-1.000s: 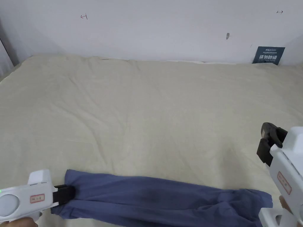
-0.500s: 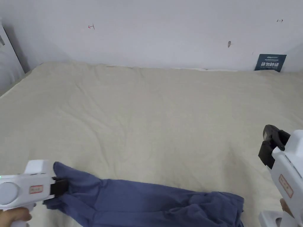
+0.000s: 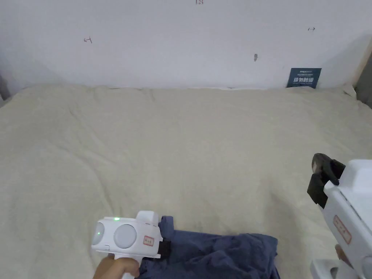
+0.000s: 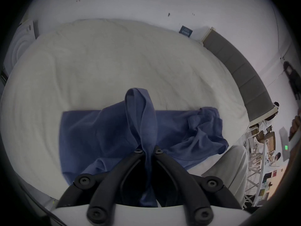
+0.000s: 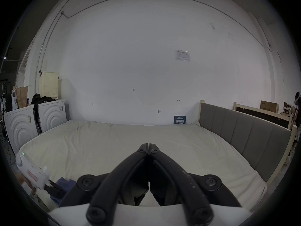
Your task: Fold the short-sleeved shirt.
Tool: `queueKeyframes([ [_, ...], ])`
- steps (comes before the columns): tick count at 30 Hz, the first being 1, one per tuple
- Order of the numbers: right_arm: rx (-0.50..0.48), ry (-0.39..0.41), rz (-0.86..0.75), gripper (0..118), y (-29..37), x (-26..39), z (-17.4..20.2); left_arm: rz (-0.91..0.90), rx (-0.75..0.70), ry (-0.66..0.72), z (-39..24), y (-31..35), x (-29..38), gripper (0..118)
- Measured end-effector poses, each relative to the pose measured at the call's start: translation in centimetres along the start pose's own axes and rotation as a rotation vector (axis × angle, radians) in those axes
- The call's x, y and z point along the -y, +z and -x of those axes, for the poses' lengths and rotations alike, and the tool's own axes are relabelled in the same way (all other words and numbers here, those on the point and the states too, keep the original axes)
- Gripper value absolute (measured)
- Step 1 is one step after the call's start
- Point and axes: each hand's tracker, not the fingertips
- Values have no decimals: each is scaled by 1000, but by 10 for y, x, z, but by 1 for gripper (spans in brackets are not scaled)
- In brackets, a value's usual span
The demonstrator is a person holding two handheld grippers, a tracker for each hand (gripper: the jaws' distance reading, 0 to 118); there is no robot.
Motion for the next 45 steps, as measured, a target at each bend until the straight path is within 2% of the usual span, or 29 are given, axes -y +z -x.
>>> queueKeyframes([
  [2,11,4,5,2,1,0,-4,25,-31,8,-5,-14,4,8],
  [3,17,7,6,2,3,0,-6,49,-43,22,-5,-18,5,16],
  [5,26,10,9,2,4,1,-10,52,10,64,-3,-16,6,77],
  [6,30,7,9,2,5,2,-12,37,38,77,-4,-14,7,104],
  [7,30,5,10,2,5,1,-14,17,37,77,-4,-9,8,118],
  [8,31,4,11,2,5,1,-15,-25,37,76,-5,-1,8,118],
  [10,37,8,9,2,5,-1,-15,-84,33,49,-8,17,5,110],
  [16,22,12,-3,2,7,-8,-11,-339,-72,45,1,80,3,108],
  [18,15,16,-9,2,7,-10,-9,-417,-122,47,7,96,5,98],
  [19,13,17,-10,2,7,-10,-8,-458,-147,53,11,102,7,82],
  [20,10,16,-12,2,7,-10,-7,-490,-171,51,14,107,8,62],
  [22,4,11,-16,2,6,-11,-6,-507,-215,61,22,110,11,3],
  [28,1,3,-15,2,5,-8,-4,-426,-218,51,44,76,24,0],
  [31,1,0,-7,2,4,-5,-6,-326,-260,-19,47,41,31,0],
  [34,8,-3,0,2,4,-3,-8,-259,-220,-14,46,17,39,0],
  [40,31,-18,19,2,6,5,-17,-162,-127,-57,5,-22,50,0],
  [43,43,-17,33,2,5,7,-19,-124,-38,-24,-19,-40,52,0],
  [45,42,-15,41,2,2,8,-20,-142,-60,-12,-35,-49,55,0],
])
